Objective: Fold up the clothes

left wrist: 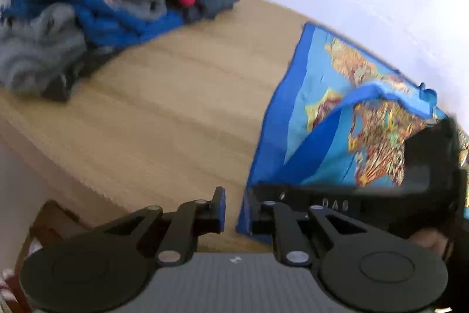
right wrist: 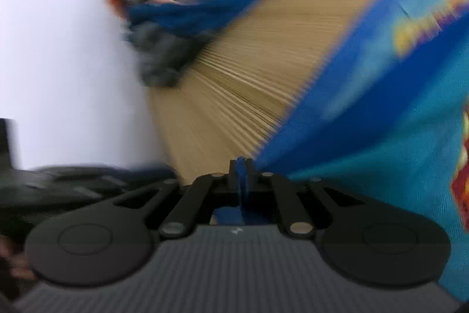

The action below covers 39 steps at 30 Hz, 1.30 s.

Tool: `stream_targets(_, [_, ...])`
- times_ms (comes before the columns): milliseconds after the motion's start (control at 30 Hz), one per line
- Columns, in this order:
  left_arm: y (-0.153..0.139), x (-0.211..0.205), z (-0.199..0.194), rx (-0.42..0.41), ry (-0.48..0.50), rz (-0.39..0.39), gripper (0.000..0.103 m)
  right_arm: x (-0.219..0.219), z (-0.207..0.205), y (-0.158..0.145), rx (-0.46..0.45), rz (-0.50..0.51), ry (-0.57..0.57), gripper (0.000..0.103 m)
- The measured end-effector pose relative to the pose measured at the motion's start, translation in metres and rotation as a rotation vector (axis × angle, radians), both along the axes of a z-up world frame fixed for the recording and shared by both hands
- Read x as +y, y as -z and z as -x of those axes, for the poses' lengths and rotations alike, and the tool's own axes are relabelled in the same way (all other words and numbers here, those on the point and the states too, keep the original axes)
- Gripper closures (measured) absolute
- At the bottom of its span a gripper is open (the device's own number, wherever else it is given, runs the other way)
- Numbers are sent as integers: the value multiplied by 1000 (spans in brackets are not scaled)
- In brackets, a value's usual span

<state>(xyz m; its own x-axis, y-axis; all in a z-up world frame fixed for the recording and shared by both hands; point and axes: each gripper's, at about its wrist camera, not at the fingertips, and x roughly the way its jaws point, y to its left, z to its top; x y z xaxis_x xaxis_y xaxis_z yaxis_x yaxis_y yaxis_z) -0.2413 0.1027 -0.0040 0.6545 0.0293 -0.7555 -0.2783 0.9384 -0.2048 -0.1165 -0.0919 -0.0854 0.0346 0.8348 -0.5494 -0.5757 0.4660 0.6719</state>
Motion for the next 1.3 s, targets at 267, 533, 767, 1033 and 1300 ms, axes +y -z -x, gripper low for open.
stream_targets(267, [-36,-19,-26,-137,108,-12,79,-44,2,-38,103,-48,68,47])
stream_targets(533, [31,-63,-82,28,239,21,80,-151,-65,-98,-197,145,391,29])
stream_targets(767, [56,-77,-102,115,228,-56,79,-254,-211,-59,129,-50,932,27])
stream_targets(1033, [54,-83,-106,140,230,-96,78,-266,-274,-10,165,-141,1072,29])
stream_targets(1300, [51,-72,-108,138,253,-35,76,-242,-305,-22,-75,-39,1020,99])
